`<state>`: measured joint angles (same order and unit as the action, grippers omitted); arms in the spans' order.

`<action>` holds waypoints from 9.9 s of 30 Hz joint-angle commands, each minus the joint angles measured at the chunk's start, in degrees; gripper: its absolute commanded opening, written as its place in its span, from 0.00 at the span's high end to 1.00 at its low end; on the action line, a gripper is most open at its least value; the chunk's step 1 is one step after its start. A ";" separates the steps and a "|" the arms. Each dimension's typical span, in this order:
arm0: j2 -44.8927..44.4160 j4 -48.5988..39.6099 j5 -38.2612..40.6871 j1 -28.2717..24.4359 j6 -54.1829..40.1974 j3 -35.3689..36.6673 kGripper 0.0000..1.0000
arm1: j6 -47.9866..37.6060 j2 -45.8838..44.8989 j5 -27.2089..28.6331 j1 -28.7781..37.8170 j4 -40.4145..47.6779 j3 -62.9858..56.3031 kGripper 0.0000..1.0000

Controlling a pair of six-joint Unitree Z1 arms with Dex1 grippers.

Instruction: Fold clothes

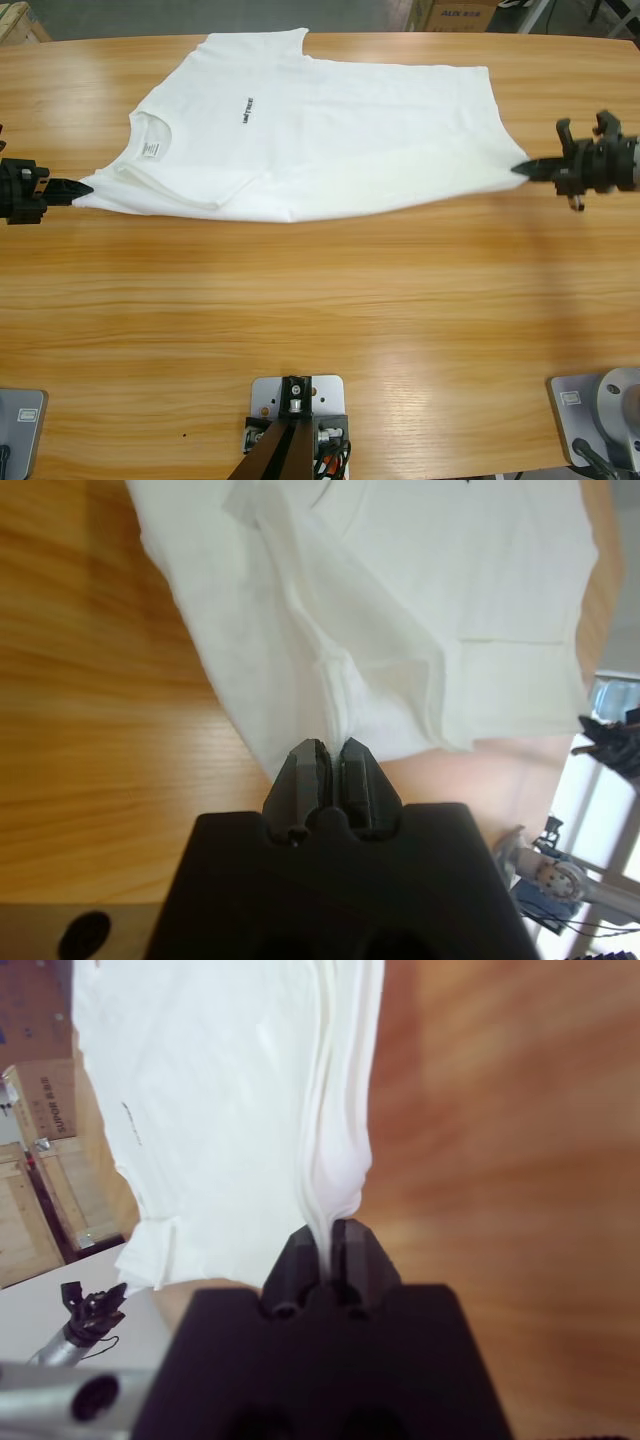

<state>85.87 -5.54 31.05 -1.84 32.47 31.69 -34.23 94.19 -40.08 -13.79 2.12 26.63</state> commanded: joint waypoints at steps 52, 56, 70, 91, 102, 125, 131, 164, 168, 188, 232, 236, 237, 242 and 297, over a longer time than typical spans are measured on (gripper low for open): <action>-0.70 -18.90 -6.09 0.29 19.25 -6.89 1.00 | -17.64 -10.47 15.29 4.82 -30.60 -0.27 1.00; 0.85 -18.55 -6.14 0.05 18.86 -6.82 1.00 | -17.80 -9.99 15.75 4.82 -30.51 -0.19 1.00; 5.10 -17.21 -6.51 0.06 17.30 -6.48 1.00 | -16.87 -7.95 17.21 5.00 -30.69 -0.44 0.05; -5.64 -14.59 -6.18 4.83 12.25 0.13 0.06 | -10.91 -17.82 15.68 8.32 -28.14 2.30 0.00; -4.58 -15.12 -3.45 6.02 7.47 2.76 0.07 | -7.96 -9.62 12.59 12.33 -17.66 1.35 0.00; -2.62 -15.03 -3.36 6.13 7.08 2.99 0.07 | -13.32 -4.86 16.35 12.56 -12.30 -3.17 0.00; -2.28 -15.03 -3.19 6.13 6.91 3.01 0.07 | -13.42 -4.81 16.96 12.89 -12.23 -3.32 0.01; -2.11 -14.86 -2.49 6.23 6.73 2.94 0.07 | -14.00 -10.47 19.13 15.72 -18.82 -2.11 0.41; -1.93 -14.86 -2.49 6.23 6.73 3.03 0.07 | -13.93 -10.73 18.90 15.74 -18.82 -2.23 0.93; -1.67 -14.71 -2.49 6.23 6.64 3.03 0.07 | -18.56 -12.60 18.04 15.76 -22.16 -2.37 1.00; 12.17 -21.17 6.85 3.40 -6.87 30.83 0.07 | 3.24 -9.64 10.20 12.51 -21.90 14.50 0.00; 20.20 -22.82 7.97 1.89 -8.26 36.44 0.08 | 4.45 -9.64 8.70 10.99 -21.90 15.03 0.00; 21.78 -23.96 7.97 1.24 -9.30 38.09 0.08 | 4.82 -9.71 8.37 10.82 -21.91 15.03 0.00; 29.34 -32.94 7.50 -2.22 -17.46 49.31 0.08 | 6.56 -10.08 7.30 10.63 -21.97 15.03 0.00; 22.34 -56.45 -25.16 28.03 -15.47 48.40 0.15 | 7.99 -22.46 -0.23 9.13 -18.64 7.96 0.00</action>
<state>112.90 -64.33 8.27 16.99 7.39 87.62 -24.58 77.11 -38.12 -3.93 -17.17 38.23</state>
